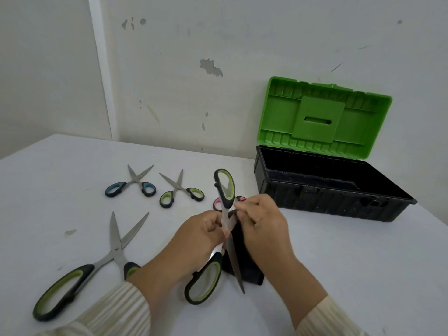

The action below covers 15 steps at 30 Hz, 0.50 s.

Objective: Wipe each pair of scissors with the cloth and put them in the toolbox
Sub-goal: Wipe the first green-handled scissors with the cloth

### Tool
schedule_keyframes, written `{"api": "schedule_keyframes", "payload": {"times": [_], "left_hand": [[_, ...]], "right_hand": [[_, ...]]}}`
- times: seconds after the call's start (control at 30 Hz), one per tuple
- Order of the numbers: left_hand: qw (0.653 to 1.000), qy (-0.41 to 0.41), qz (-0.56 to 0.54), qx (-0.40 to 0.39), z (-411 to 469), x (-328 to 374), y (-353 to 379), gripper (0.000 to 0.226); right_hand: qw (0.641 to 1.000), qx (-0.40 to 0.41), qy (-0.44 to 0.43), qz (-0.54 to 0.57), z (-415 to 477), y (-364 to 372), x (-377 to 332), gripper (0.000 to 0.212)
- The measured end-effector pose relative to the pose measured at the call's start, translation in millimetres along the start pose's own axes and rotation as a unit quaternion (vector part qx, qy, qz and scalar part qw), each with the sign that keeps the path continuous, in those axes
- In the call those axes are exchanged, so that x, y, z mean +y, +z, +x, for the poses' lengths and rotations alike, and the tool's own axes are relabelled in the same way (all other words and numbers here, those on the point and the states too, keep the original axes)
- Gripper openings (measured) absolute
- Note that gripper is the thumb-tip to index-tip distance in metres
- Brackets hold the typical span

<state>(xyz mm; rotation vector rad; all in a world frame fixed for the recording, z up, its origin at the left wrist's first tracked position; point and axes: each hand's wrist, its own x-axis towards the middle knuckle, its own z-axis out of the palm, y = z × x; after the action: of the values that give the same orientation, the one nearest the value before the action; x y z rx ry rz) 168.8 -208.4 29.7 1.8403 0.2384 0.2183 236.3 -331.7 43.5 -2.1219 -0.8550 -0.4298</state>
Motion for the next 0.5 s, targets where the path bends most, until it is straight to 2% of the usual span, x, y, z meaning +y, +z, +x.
{"api": "schedule_keyframes", "payload": {"times": [0.07,0.13,0.2,0.27,0.33,0.4,0.5], "left_hand": [[1.000,0.000,-0.001,0.000,3,-2,-3,0.013],[1.000,-0.004,-0.003,-0.007,2,-2,-8,0.011],[1.000,-0.009,-0.012,-0.021,0,0,-9,0.014],[0.999,-0.016,-0.025,-0.024,1,2,-11,0.016],[0.999,-0.017,-0.036,0.004,5,0,-15,0.015],[0.999,-0.027,-0.040,0.018,7,-2,-18,0.016],[0.997,-0.016,-0.070,-0.003,2,0,-13,0.016]], "right_hand": [[0.998,-0.041,-0.042,-0.021,-9,10,-6,0.022],[0.999,-0.032,-0.029,-0.016,-6,9,-4,0.020],[0.997,0.045,0.054,-0.007,7,-5,13,0.018],[0.980,0.122,0.146,0.051,15,-27,30,0.019],[0.963,0.160,0.170,0.136,11,-37,29,0.020],[0.968,0.142,0.120,0.169,2,-28,13,0.020],[0.996,0.020,0.000,0.090,-9,-4,-2,0.011]]}}
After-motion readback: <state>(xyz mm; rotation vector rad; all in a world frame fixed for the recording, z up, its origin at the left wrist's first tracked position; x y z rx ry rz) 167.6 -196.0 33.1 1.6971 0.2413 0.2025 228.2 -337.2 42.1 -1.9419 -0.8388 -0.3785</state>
